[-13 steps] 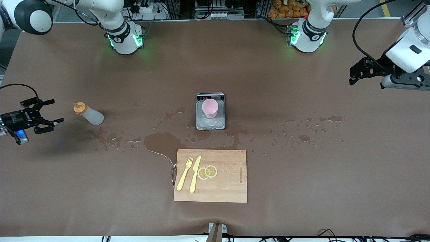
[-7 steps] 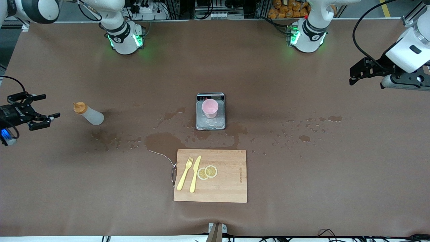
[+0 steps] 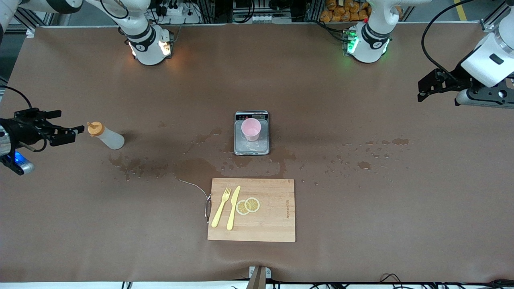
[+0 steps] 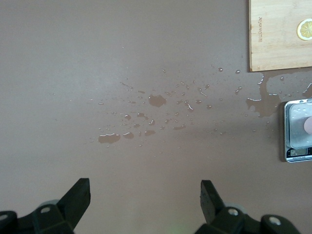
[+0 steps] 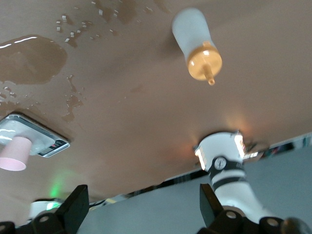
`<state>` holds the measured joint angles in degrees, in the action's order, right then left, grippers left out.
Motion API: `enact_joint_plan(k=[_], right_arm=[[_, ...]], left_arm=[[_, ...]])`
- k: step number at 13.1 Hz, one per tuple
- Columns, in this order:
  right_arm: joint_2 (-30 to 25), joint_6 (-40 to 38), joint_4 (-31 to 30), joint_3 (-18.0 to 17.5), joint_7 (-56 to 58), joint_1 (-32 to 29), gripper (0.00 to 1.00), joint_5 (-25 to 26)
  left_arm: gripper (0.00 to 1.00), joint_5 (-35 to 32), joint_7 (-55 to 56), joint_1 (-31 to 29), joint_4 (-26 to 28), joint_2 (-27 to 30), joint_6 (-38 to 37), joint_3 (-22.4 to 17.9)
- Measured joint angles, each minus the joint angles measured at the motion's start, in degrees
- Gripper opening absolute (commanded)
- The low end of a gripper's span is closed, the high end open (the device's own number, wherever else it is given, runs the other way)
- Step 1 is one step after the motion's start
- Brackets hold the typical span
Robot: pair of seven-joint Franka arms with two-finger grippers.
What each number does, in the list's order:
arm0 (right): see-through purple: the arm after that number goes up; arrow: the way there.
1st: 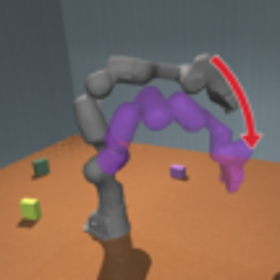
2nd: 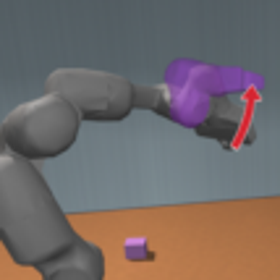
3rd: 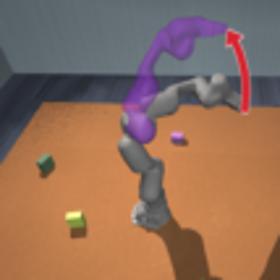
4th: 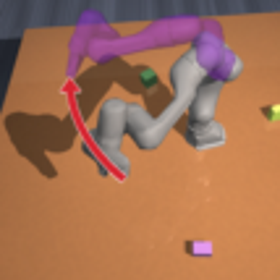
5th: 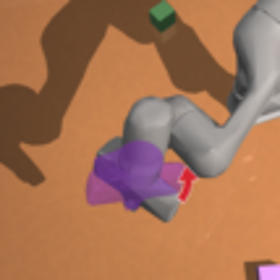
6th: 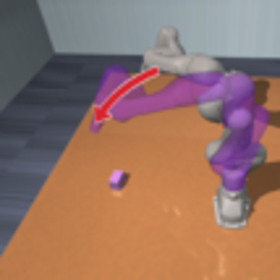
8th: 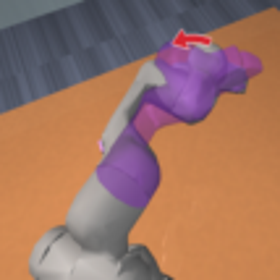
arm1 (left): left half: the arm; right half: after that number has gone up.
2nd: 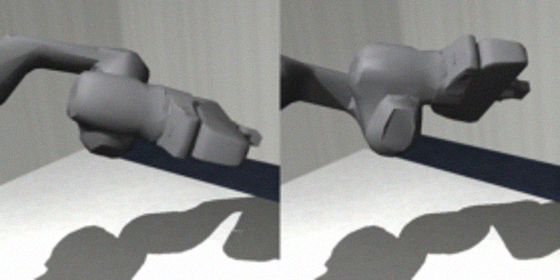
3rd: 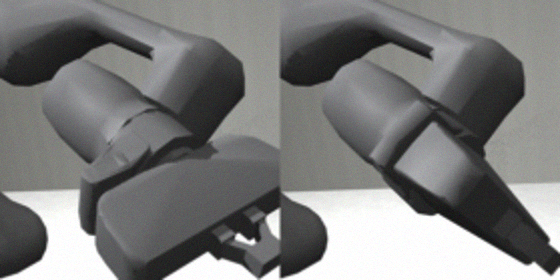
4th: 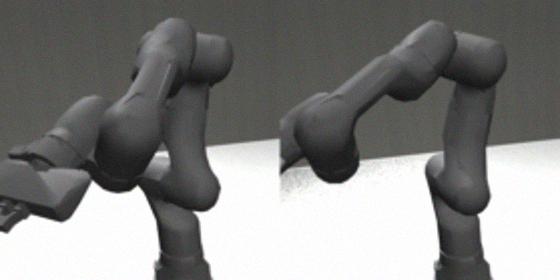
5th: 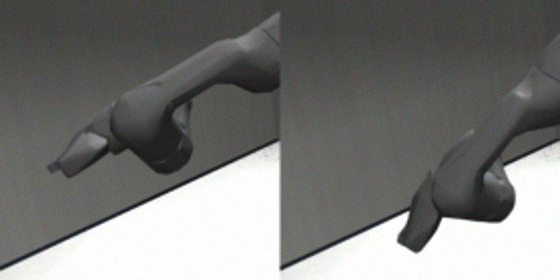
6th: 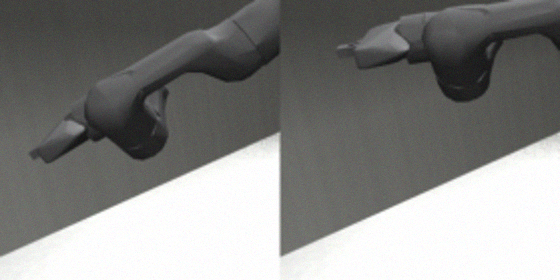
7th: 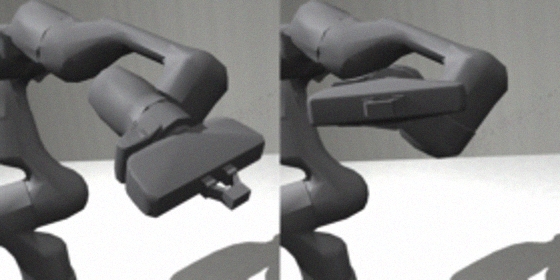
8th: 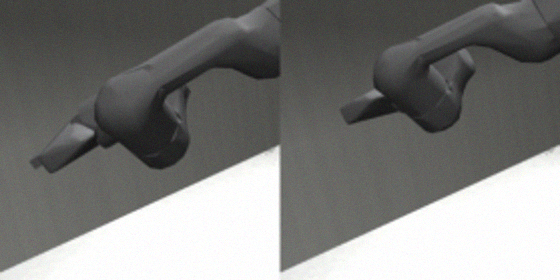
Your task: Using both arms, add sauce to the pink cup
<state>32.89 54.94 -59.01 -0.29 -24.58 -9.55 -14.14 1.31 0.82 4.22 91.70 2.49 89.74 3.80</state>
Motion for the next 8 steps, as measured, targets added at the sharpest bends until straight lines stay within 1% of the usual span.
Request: enact_joint_plan(k=[3, 6, 8], right_arm=[[-5.2, 3.6, -1.9, 0.6, 2.7, 4.1, 1.0, 3.9], [-13.1, 8.5, -8.2, 0.8, 3.7, 6.7, 1.0, 6.1], [-17.7, 12.4, -12.2, 1.1, 7.8, 6.8, 1.0, 6.9]], left_arm=[[1.0, 0.0, 0.0, 0.0, 0.0, 0.0, 0.0, 0.0], [1.0, 0.0, 0.0, 0.0, 0.0, 0.0, 0.0, 0.0], [1.0, 0.0, 0.0, 0.0, 0.1, 0.0, 0.0, 0.0]])
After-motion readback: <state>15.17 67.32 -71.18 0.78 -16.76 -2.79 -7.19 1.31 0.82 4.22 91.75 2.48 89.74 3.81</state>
